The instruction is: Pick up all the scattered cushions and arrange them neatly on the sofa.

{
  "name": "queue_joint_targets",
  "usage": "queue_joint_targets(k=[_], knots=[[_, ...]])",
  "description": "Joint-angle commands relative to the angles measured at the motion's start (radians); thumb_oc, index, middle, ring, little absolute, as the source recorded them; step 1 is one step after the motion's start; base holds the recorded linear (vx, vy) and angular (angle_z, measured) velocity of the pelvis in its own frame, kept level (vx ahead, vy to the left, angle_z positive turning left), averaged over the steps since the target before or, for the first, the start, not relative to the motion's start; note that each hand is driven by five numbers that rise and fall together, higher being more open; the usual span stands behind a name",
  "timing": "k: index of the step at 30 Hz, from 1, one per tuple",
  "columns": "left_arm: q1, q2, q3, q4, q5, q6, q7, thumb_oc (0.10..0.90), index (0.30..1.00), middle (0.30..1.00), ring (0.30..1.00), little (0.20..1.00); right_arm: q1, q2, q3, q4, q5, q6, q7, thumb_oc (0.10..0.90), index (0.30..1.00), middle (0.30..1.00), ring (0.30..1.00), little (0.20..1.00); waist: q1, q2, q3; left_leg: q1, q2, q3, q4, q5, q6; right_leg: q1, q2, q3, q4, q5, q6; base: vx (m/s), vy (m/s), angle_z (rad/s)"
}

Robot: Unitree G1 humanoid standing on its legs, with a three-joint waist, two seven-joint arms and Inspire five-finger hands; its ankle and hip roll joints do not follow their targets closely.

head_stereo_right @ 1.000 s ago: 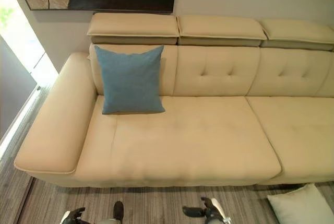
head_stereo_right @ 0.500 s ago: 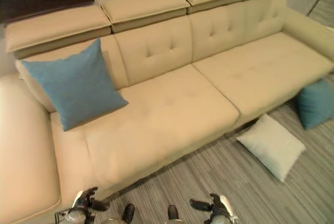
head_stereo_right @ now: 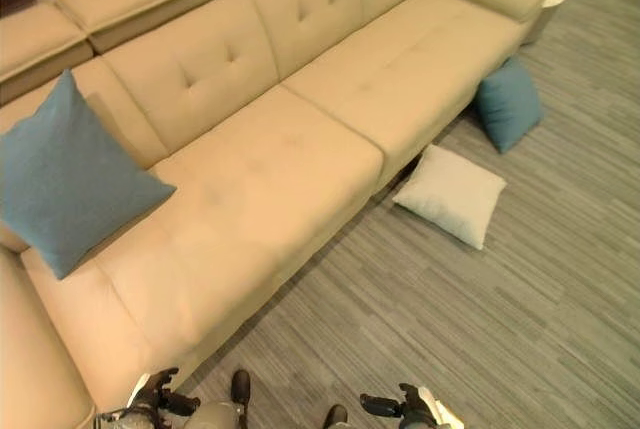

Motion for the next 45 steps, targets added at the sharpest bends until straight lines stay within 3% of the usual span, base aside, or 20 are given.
queue_joint_targets(k=[1, 7, 11, 17, 21, 25, 27, 29, 31, 32, 33, 34, 36, 37, 41, 43, 45], knots=[[-0.046, -0.002, 0.01, -0.013, -0.003, -0.021, 0.028, 0.8, 0.9, 0.9, 0.9, 0.9, -0.003, -0.048, -0.005, -0.021, 0.042, -0.016, -0.053, 0.8, 0.9, 0.9, 0.9, 0.9, 0.008, -0.045, -0.011, -0.072, -0.084, -0.056, -0.017, -0.035, 0.026, 0.001, -0.007, 0.015, -0.02, -0.027, 0.032, -0.05, -0.189, -0.47], [-0.068, -0.02, -0.024, -0.052, -0.013, -0.019, 0.033, 0.8, 0.9, 0.9, 0.9, 0.9, 0.013, -0.056, -0.012, -0.03, 0.057, -0.024, -0.069, 0.8, 0.9, 0.9, 0.9, 0.9, -0.029, -0.036, 0.019, -0.075, -0.059, -0.06, 0.072, -0.056, 0.005, 0.008, 0.021, 0.042, -0.019, -0.048, 0.0, -0.06, -0.136, -0.25], [-0.084, -0.035, -0.049, -0.071, -0.027, -0.024, 0.028, 0.8, 0.9, 0.9, 0.9, 0.9, 0.03, -0.053, -0.031, -0.021, 0.075, -0.025, -0.077, 0.8, 0.9, 0.9, 0.9, 0.9, -0.037, -0.044, 0.022, -0.084, -0.12, -0.132, 0.125, -0.096, 0.009, 0.012, 0.031, 0.077, -0.02, -0.044, -0.006, 0.01, -0.068, -0.34], [-0.098, -0.044, -0.073, -0.101, -0.055, -0.028, 0.002, 0.8, 0.9, 0.9, 0.9, 0.9, 0.049, -0.048, -0.066, 0.006, 0.118, -0.016, -0.077, 0.8, 0.9, 0.9, 0.9, 0.9, -0.045, -0.037, 0.0, -0.139, -0.215, -0.143, 0.11, -0.085, 0.026, 0.036, 0.066, 0.134, -0.044, -0.042, -0.003, 0.11, -0.014, -0.47], [-0.084, -0.042, -0.066, -0.121, -0.083, -0.027, -0.015, 0.8, 0.9, 0.9, 0.9, 0.9, 0.05, -0.039, -0.08, 0.007, 0.14, -0.009, -0.068, 0.8, 0.9, 0.9, 0.9, 0.9, -0.019, -0.026, -0.007, -0.123, -0.217, -0.144, 0.094, -0.081, 0.037, 0.056, 0.089, 0.2, -0.016, -0.067, -0.003, 0.18, 0.066, -0.61], [-0.076, -0.037, -0.055, -0.115, -0.09, -0.023, -0.018, 0.8, 0.9, 0.9, 0.9, 0.9, 0.047, -0.026, -0.091, -0.001, 0.15, -0.008, -0.058, 0.8, 0.9, 0.9, 0.9, 0.9, -0.015, -0.02, -0.023, -0.077, -0.205, -0.137, 0.072, -0.092, 0.063, 0.032, 0.076, 0.191, 0.108, -0.082, 0.021, 0.15, 0.079, -0.42], [-0.086, -0.022, -0.043, -0.133, -0.125, -0.022, -0.015, 0.8, 0.9, 0.9, 0.9, 0.9, 0.028, -0.011, -0.095, -0.022, 0.183, -0.005, -0.039, 0.8, 0.9, 0.9, 0.9, 0.9, -0.048, -0.005, 0.012, -0.027, -0.184, -0.124, 0.07, -0.111, 0.107, -0.122, 0.038, 0.177, 0.409, 0.015, 0.107, 0.11, 0.108, -0.55], [-0.091, -0.018, -0.044, -0.134, -0.127, -0.024, -0.014, 0.8, 0.9, 0.9, 0.9, 0.9, 0.021, -0.011, -0.091, -0.024, 0.184, -0.007, -0.038, 0.8, 0.9, 0.9, 0.9, 0.9, -0.048, 0.002, 0.019, -0.017, -0.179, -0.12, 0.068, -0.119, 0.112, -0.153, 0.018, 0.157, 0.454, 0.021, 0.107, 0.04, 0.046, -0.61], [-0.097, -0.012, -0.039, -0.142, -0.13, -0.024, -0.013, 0.8, 0.9, 0.9, 0.9, 0.9, 0.007, -0.011, -0.085, -0.027, 0.18, -0.008, -0.035, 0.8, 0.9, 0.9, 0.9, 0.9, -0.046, 0.005, 0.023, 0.012, -0.172, -0.115, 0.055, -0.138, 0.114, -0.177, -0.04, 0.099, 0.417, 0.002, 0.091, 0.11, -0.001, -0.46], [-0.097, -0.012, -0.039, -0.142, -0.13, -0.024, -0.013, 0.8, 0.9, 0.9, 0.9, 0.9, 0.007, -0.011, -0.085, -0.027, 0.18, -0.008, -0.035, 0.8, 0.9, 0.9, 0.9, 0.9, -0.048, 0.005, 0.025, 0.014, -0.172, -0.117, 0.055, -0.139, 0.114, -0.174, -0.041, 0.097, 0.418, 0.0, 0.091, 0.26, -0.132, -0.34], [-0.106, -0.011, -0.04, -0.127, -0.123, -0.025, -0.018, 0.8, 0.9, 0.9, 0.9, 0.9, -0.011, -0.024, -0.073, -0.028, 0.177, -0.009, -0.024, 0.8, 0.9, 0.9, 0.9, 0.9, -0.059, 0.0, 0.022, 0.044, -0.176, -0.123, 0.033, -0.159, 0.107, -0.195, -0.058, 0.095, 0.225, 0.015, 0.055, 0.21, -0.117, -0.26], [-0.106, -0.011, -0.04, -0.127, -0.123, -0.025, -0.018, 0.8, 0.9, 0.9, 0.9, 0.9, -0.011, -0.025, -0.073, -0.028, 0.177, -0.009, -0.024, 0.8, 0.9, 0.9, 0.9, 0.9, -0.058, 0.002, 0.024, 0.048, -0.173, -0.123, 0.032, -0.161, 0.106, -0.19, -0.055, 0.094, 0.221, 0.016, 0.055, 0.3, -0.182, -0.39], [-0.113, -0.012, -0.047, -0.109, -0.11, -0.024, -0.023, 0.8, 0.9, 0.9, 0.9, 0.9, -0.013, -0.034, -0.069, -0.03, 0.179, -0.008, -0.02, 0.8, 0.9, 0.9, 0.9, 0.9, -0.077, -0.001, 0.029, 0.075, -0.18, -0.137, 0.018, -0.174, 0.097, -0.233, -0.055, 0.131, 0.093, 0.068, 0.062, 0.26, -0.168, -0.34], [-0.107, -0.021, -0.041, -0.082, -0.106, -0.028, -0.021, 0.8, 0.9, 0.9, 0.9, 0.9, -0.008, -0.033, -0.067, -0.029, 0.178, -0.006, -0.017, 0.8, 0.9, 0.9, 0.9, 0.9, -0.084, -0.007, 0.021, 0.101, -0.188, -0.149, 0.005, -0.188, 0.089, -0.205, -0.043, 0.145, 0.024, 0.089, 0.07, 0.26, -0.159, -0.07], [-0.09, -0.039, -0.033, -0.049, -0.111, -0.028, -0.018, 0.8, 0.9, 0.9, 0.9, 0.9, 0.0, -0.03, -0.059, -0.027, 0.169, -0.011, -0.016, 0.8, 0.9, 0.9, 0.9, 0.9, -0.09, -0.008, -0.003, 0.135, -0.171, -0.162, 0.01, -0.218, 0.069, -0.183, -0.03, 0.135, 0.028, 0.089, 0.051, 0.31, -0.213, 0.27], [-0.089, -0.046, -0.029, -0.039, -0.116, -0.029, -0.024, 0.8, 0.9, 0.9, 0.9, 0.9, 0.0, -0.033, -0.061, -0.033, 0.178, -0.026, -0.015, 0.8, 0.9, 0.9, 0.9, 0.9, -0.088, -0.012, -0.004, 0.11, -0.154, -0.16, 0.102, -0.237, 0.043, -0.153, -0.027, 0.11, 0.02, 0.066, 0.034, 0.19, -0.209, 0.35], [-0.092, -0.047, -0.029, -0.042, -0.129, -0.031, -0.032, 0.8, 0.9, 0.9, 0.9, 0.9, -0.006, -0.041, -0.065, -0.037, 0.192, -0.036, -0.012, 0.8, 0.9, 0.9, 0.9, 0.9, -0.078, -0.02, 0.018, 0.019, -0.133, -0.142, 0.29, -0.186, 0.016, -0.11, -0.025, 0.091, 0.018, 0.048, 0.003, 0.15, -0.261, 0.21]])
